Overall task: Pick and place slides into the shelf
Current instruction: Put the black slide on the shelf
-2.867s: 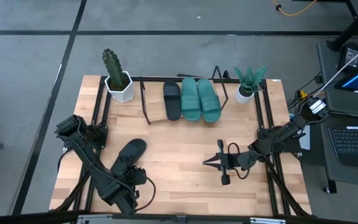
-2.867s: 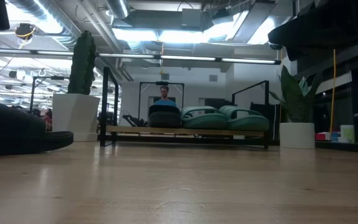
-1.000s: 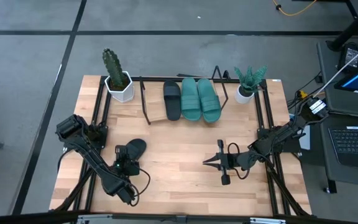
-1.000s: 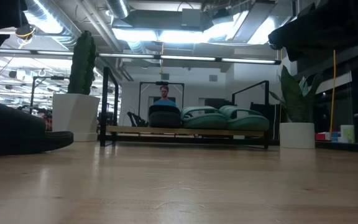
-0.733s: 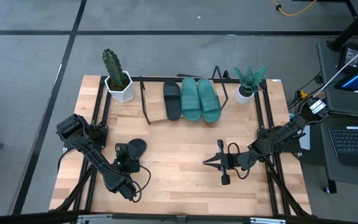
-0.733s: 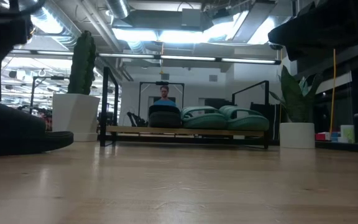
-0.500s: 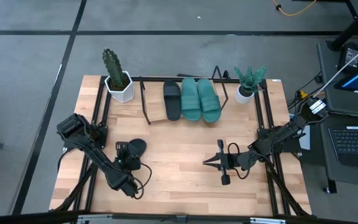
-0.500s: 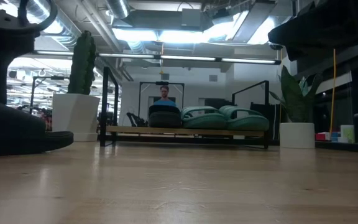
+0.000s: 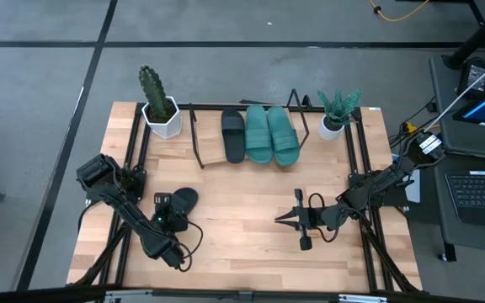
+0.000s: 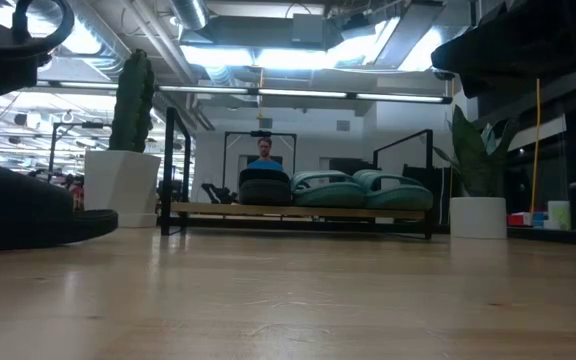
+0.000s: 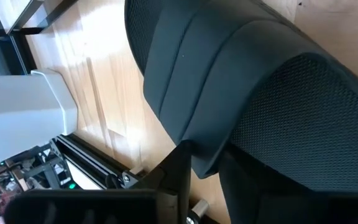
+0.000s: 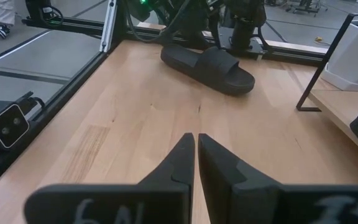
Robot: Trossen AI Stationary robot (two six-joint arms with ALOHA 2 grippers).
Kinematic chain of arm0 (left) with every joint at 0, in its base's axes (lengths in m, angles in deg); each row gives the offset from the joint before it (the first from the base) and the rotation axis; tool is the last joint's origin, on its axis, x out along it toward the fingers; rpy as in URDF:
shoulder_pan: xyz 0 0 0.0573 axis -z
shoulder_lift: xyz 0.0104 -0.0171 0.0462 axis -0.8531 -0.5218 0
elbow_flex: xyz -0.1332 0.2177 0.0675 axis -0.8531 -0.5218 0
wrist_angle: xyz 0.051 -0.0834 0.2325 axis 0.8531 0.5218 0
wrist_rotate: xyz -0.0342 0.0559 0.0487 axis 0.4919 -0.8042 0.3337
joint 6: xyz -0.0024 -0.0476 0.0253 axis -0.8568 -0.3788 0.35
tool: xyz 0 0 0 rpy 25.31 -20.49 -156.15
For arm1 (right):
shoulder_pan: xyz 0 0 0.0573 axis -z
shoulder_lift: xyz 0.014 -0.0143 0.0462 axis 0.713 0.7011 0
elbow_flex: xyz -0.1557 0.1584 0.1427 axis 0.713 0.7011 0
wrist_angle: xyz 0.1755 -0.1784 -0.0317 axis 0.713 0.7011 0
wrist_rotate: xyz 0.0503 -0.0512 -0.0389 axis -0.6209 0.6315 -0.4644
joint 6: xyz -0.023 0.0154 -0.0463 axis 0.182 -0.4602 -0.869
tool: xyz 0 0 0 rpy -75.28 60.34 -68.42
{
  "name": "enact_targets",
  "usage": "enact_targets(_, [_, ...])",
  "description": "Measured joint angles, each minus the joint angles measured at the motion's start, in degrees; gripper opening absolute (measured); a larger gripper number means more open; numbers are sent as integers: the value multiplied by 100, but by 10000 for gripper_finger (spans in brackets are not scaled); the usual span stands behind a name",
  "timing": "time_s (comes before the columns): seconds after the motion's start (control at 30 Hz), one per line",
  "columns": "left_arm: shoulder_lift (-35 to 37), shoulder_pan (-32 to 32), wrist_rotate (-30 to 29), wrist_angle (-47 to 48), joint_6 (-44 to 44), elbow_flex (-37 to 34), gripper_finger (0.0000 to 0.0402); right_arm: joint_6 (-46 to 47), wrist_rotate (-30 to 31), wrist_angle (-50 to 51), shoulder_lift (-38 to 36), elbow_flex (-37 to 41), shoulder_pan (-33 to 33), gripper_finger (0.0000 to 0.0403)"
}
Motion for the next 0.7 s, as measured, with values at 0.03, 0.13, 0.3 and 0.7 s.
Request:
enact_targets(0.03, [0,2,-3,1,0,0,68,0,0,-1,0,0,0,24])
enact_targets(0.13, [0,0,-7,0,-3,0,60,9,0,-2,0,0,0,24])
enact_targets(0.3, [0,2,-60,-4,-11,0,57,24,0,-2,0,0,0,24])
enact_targets(0.7, [0,4,-410,-6,-464,0,8,155,0,-2,0,0,0,24])
